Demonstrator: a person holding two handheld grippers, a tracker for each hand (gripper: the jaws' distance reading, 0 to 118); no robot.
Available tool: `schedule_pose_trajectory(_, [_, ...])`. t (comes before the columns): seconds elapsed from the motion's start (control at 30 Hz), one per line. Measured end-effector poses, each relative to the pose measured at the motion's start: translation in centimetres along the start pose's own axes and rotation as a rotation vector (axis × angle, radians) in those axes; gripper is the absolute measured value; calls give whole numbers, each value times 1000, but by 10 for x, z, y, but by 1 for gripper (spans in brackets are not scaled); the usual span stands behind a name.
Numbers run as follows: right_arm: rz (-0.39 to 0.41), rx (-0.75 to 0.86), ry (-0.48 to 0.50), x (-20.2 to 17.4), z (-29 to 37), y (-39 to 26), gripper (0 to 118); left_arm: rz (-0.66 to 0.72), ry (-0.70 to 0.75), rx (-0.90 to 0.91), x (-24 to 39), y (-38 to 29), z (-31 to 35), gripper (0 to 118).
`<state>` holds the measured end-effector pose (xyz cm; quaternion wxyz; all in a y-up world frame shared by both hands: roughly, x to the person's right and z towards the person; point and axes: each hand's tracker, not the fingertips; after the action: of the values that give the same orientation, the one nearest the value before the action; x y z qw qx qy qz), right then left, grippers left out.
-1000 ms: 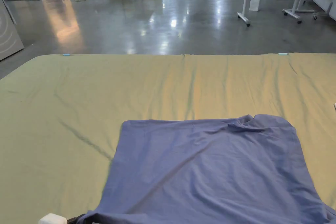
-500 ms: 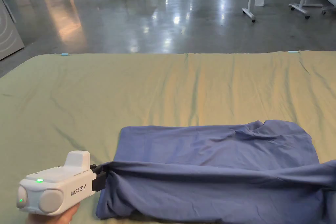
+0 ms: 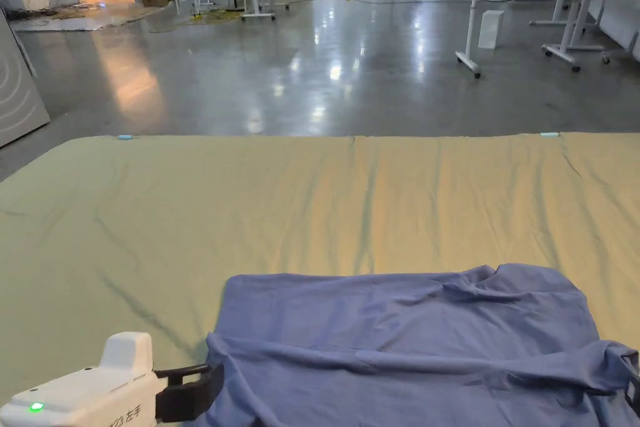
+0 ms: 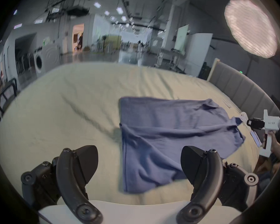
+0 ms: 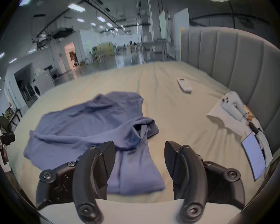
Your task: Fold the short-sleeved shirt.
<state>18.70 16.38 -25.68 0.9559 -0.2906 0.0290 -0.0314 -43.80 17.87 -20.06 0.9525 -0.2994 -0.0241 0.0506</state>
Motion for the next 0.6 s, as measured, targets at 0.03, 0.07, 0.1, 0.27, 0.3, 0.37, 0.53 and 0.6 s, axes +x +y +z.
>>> schedule_pose_trajectory(0.03, [6,36,6,-2,22,-2,67,-30,-13,50,8,0,23,105])
schedule_pose_trajectory(0.07, [7,76,9,-5,44,-5,67,-48,-25,91,18,0,44,104])
schedule_pose_trajectory(0.1, [2,110,17,-9,66,-7,67,-66,-27,128,25,-2,62,104])
schedule_pose_trajectory(0.27, [34,279,65,-59,170,-15,67,-152,59,307,71,-22,150,103])
schedule_pose_trajectory(0.3, [52,300,69,-67,183,-19,67,-172,71,322,79,-26,163,103])
schedule_pose_trajectory(0.37, [94,313,61,-82,203,-25,67,-171,90,340,97,-32,186,102])
schedule_pose_trajectory(0.53, [132,321,83,-103,228,-38,67,-130,82,376,116,-54,224,82])
schedule_pose_trajectory(0.6, [135,325,89,-110,234,-46,67,-168,85,365,123,-58,231,69])
